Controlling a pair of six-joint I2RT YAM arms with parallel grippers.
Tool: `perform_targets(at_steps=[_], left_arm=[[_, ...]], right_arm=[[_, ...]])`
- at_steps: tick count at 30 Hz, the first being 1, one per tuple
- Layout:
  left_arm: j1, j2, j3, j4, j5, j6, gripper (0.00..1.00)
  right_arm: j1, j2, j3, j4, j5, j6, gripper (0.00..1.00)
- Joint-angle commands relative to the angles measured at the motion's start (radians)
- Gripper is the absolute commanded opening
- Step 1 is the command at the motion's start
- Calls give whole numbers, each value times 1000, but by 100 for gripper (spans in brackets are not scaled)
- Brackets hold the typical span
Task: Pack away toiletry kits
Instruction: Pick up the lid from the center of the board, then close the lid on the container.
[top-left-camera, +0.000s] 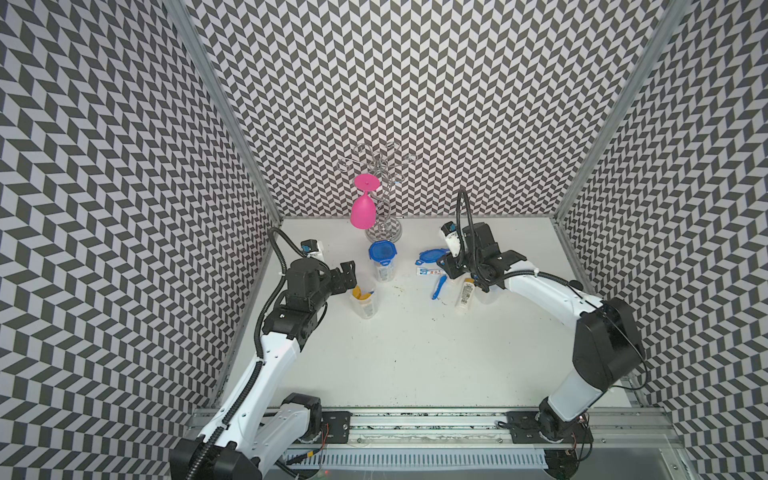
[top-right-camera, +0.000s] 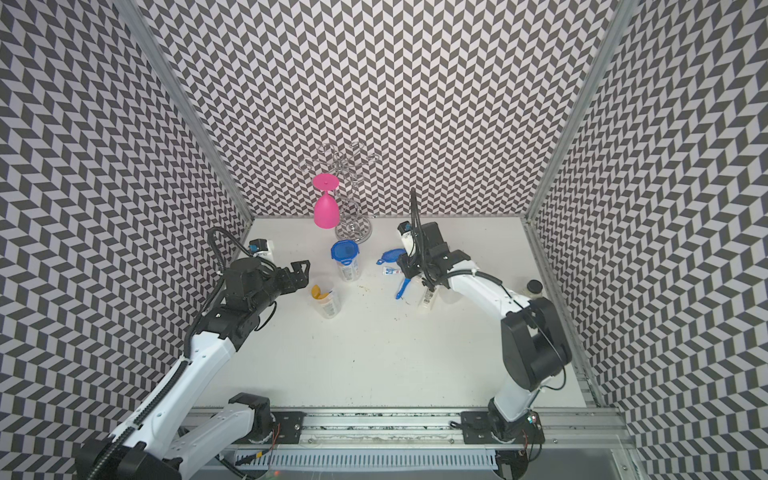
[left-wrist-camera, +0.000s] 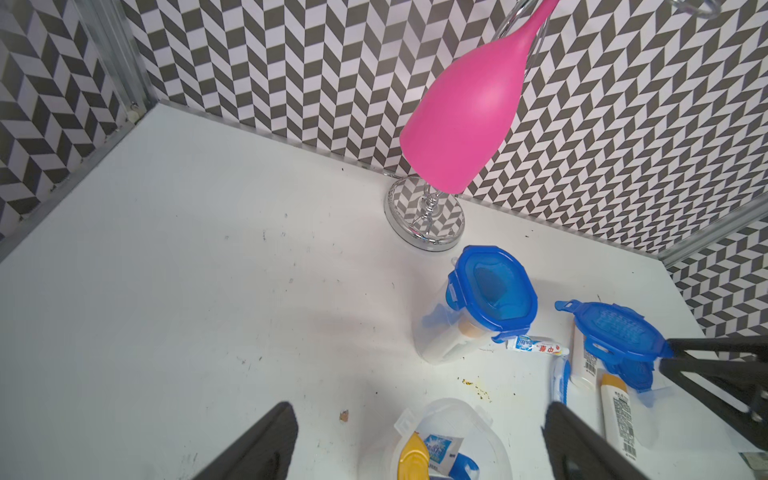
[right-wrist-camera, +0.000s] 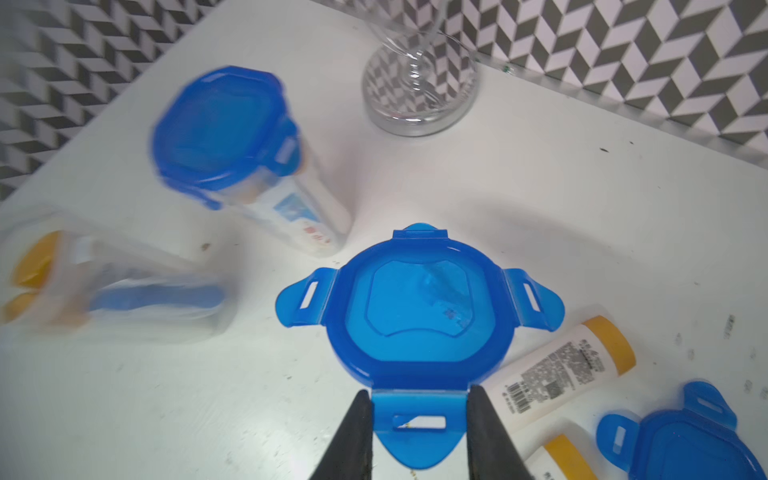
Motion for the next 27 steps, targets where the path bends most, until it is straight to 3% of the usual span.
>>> perform_targets(at_steps=[1,6,10,20,27], left_arm=[[29,-8,39,-21,11,-60,95],[74,-2,43,-40,18,-110,94],[119,-6,40,-42,34,-154,94],[168,16,110,-88,13,-154,95],[188,70,146,-87,69,-184,97]], right_arm=[[76,-136,-16,36,-106,-87,0],[176,-279,-49,61,-159,-90,0],[251,-294,-4,31,-202,-86,0],[340,-97,106,114,-295,-133,0],[346,46,165,215,-257,-144,0]])
